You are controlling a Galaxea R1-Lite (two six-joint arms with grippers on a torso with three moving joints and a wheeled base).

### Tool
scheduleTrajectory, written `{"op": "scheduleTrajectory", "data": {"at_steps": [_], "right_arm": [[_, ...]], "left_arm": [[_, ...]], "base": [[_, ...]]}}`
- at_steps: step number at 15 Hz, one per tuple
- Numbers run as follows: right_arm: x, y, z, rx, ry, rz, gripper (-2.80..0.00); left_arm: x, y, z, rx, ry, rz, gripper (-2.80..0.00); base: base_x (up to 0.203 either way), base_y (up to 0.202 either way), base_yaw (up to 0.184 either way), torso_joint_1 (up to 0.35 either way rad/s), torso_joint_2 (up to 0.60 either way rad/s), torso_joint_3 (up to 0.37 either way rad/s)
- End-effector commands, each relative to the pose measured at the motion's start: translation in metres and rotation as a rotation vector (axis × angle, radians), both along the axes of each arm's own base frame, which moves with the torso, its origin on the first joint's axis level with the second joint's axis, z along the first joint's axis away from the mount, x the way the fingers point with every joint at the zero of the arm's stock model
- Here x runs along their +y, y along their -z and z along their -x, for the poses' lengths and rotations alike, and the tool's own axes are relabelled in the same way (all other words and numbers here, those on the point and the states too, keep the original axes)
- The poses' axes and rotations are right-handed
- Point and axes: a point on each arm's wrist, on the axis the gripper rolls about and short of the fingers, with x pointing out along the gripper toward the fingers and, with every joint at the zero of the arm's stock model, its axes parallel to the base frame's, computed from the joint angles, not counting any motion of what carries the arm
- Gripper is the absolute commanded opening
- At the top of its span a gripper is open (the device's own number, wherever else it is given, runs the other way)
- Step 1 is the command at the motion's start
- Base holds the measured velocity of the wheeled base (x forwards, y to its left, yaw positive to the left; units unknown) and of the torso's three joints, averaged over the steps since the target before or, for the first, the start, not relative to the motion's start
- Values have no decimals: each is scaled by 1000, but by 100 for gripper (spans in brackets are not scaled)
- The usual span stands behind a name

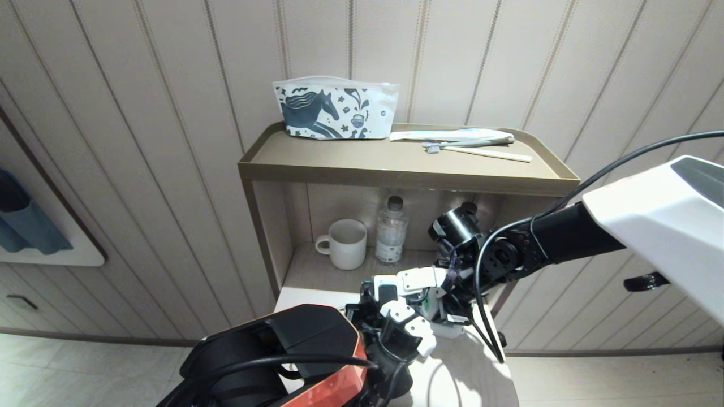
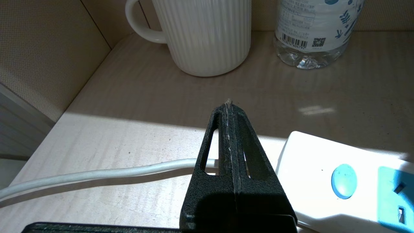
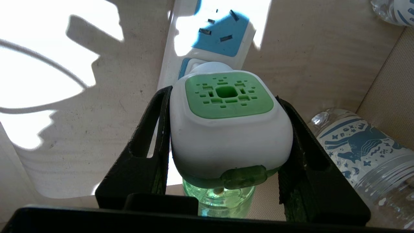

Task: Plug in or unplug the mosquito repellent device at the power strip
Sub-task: Hold the socket with your left hand and unplug it with your right hand

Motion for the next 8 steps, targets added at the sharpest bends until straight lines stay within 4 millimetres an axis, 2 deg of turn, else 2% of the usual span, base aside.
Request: {"op": "scheduleTrajectory", "data": {"at_steps": [1, 3, 4, 6, 8], "right_arm": [[0, -2, 1, -5, -8, -6, -280], [0, 0, 0, 0, -8, -2, -280], [-1, 1, 0, 4, -6, 0, -280], [-1, 1, 0, 4, -6, 0, -280], [-1, 1, 0, 4, -6, 0, -280]], "left_arm": [[0, 2, 1, 0, 0, -5, -280], [3, -1, -1, -3, -14, 6, -280], [13, -3, -2, 0, -39, 5, -280], [44, -26, -20, -22, -127, 44, -280], [46, -28, -22, -26, -137, 52, -280]], "base": [[0, 0, 0, 0, 0, 0], [0, 0, 0, 0, 0, 0], [0, 0, 0, 0, 0, 0], [0, 0, 0, 0, 0, 0], [0, 0, 0, 0, 0, 0]]}}
